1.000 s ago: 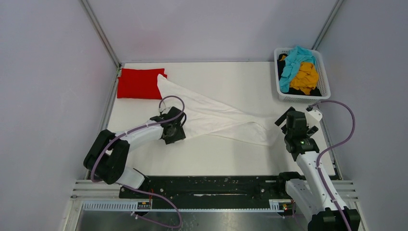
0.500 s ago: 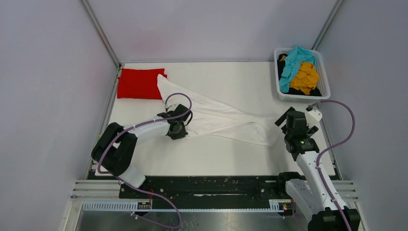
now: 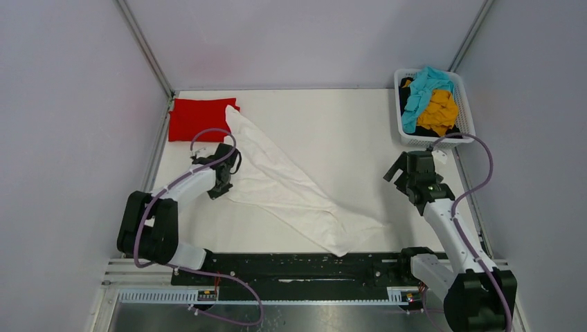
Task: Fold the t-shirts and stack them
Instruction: Flatten out the tshirt
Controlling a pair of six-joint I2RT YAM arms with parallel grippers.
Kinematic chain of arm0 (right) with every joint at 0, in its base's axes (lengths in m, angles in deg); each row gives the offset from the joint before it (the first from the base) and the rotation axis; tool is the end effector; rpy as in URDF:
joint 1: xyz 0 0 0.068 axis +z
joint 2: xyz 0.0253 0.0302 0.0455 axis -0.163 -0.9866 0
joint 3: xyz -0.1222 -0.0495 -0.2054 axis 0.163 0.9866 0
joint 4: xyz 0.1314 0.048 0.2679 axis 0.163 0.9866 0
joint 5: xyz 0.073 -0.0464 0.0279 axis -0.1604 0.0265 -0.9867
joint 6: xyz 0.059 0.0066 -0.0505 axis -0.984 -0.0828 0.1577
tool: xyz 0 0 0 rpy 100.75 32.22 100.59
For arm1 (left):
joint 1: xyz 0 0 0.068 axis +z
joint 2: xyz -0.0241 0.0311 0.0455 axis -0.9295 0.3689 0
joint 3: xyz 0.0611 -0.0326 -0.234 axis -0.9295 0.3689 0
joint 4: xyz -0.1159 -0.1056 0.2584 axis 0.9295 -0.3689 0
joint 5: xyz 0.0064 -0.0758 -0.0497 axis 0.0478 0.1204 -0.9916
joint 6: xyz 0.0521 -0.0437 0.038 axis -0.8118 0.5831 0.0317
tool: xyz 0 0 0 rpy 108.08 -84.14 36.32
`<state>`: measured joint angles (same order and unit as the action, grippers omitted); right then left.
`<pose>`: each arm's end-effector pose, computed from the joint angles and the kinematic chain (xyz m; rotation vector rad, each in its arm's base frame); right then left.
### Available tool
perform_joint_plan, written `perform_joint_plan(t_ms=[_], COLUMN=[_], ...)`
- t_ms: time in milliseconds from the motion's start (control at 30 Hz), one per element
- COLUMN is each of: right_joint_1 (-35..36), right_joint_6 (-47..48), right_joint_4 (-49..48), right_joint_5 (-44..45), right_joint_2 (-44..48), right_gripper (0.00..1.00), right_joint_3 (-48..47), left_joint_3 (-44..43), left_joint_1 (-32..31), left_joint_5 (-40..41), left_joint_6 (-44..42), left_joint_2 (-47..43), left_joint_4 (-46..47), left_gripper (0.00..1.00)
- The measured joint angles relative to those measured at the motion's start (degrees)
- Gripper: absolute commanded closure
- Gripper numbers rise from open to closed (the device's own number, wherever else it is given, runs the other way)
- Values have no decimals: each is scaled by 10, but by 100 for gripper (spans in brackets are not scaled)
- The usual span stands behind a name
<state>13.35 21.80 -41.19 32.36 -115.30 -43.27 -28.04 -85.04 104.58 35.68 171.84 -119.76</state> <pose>0.2803 -0.0015 0.1812 0.7232 2.1097 -0.0112 0.2894 -0.0534 0.0925 -0.8032 2.5202 0.3973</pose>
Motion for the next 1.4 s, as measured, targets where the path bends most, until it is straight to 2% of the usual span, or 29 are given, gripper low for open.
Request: perform_joint_plan(t_ms=[100, 233, 333, 467, 600, 800, 967, 1133, 1233, 1333, 1400], right_joint_1=[6, 28, 46, 59, 62, 64, 70, 77, 80, 80, 81], right_joint_6=[2, 3, -8, -44, -82, -131, -166, -189, -205, -213, -216], right_joint_4=[20, 87, 148, 208, 222, 211, 186, 160, 145, 132, 132], right_joint_5=[-65, -98, -106, -108, -121, -140, -161, -178, -185, -190, -190], right_joint_2=[-35, -43, -19, 36, 48, 25, 15, 14, 19, 26, 32], right_gripper=[4, 5, 6, 13, 21, 23, 29, 46, 68, 97, 100], right_joint_3=[-4, -4, -3, 11, 51, 91, 110, 116, 125, 135, 136], left_joint_3=[14, 38, 49, 55, 57, 60, 61, 61, 61, 61, 62], left_joint_1=[13, 11, 11, 11, 11, 11, 11, 11, 11, 11, 11], left_joint_5=[4, -7, -13, -23, -32, -39, -45, -47, -48, -49, -50], left_joint_6=[-2, -6, -7, -9, -11, -15, -15, -16, -16, -16, -16], left_joint_2=[-32, -65, -81, -93, -95, -101, -108, -115, -121, -126, -130], left_joint_4=[0, 7, 10, 17, 22, 29, 29, 29, 29, 29, 29], left_gripper=[100, 100, 100, 100, 100, 100, 100, 100, 100, 100, 100])
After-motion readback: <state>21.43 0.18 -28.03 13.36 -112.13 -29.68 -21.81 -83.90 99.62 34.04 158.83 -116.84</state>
